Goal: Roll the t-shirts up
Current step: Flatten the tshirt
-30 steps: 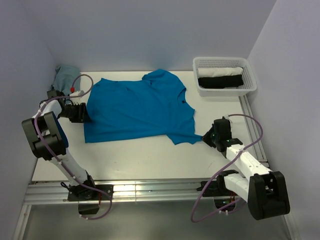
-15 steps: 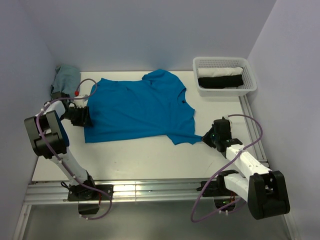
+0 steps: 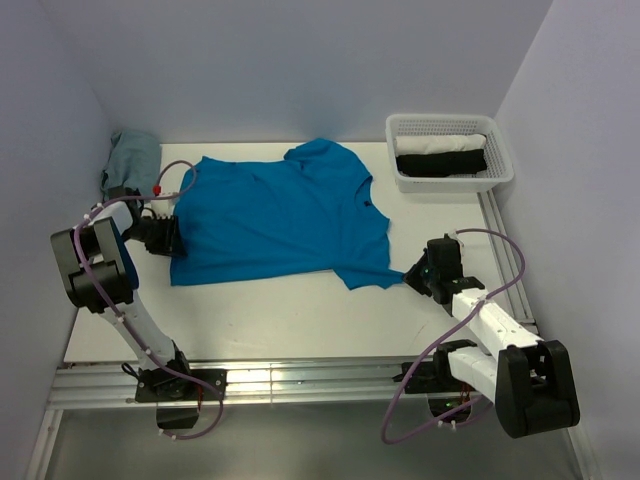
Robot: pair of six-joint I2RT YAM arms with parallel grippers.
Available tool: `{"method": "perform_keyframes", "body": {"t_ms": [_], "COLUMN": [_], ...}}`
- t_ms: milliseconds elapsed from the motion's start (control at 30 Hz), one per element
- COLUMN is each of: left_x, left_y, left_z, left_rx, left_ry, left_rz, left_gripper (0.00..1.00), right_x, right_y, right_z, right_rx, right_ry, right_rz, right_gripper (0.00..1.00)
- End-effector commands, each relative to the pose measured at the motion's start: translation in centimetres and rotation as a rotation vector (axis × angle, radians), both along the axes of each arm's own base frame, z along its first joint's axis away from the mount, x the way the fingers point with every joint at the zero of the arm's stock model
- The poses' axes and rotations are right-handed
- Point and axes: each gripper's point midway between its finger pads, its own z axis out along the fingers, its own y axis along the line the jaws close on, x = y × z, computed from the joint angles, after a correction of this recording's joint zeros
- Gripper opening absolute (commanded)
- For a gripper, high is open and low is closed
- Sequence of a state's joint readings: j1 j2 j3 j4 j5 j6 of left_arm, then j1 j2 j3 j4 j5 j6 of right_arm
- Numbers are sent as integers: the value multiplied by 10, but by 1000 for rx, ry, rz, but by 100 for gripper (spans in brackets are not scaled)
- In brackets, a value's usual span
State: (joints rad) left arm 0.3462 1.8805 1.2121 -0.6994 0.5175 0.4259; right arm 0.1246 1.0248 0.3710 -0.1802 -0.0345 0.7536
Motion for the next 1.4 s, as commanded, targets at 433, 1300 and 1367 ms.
{"method": "perform_keyframes", "body": {"t_ms": [433, 1300, 1367], "left_x": [3, 1, -1], "left_y": [-6, 32, 39], "left_z": [19, 38, 36], "left_rx": [-20, -52, -39], "left_ry": [-24, -54, -47], "left_rz": [-37, 35, 51], "left_gripper": [30, 0, 0], "right_x": [4, 2, 1], "right_y": [-4, -4, -3], "right_z": [0, -1, 0], "right_rx": [-20, -22, -18], "right_ry": [-7, 2, 1], "right_rz": [-9, -10, -8], "right_gripper": [0, 0, 0]}}
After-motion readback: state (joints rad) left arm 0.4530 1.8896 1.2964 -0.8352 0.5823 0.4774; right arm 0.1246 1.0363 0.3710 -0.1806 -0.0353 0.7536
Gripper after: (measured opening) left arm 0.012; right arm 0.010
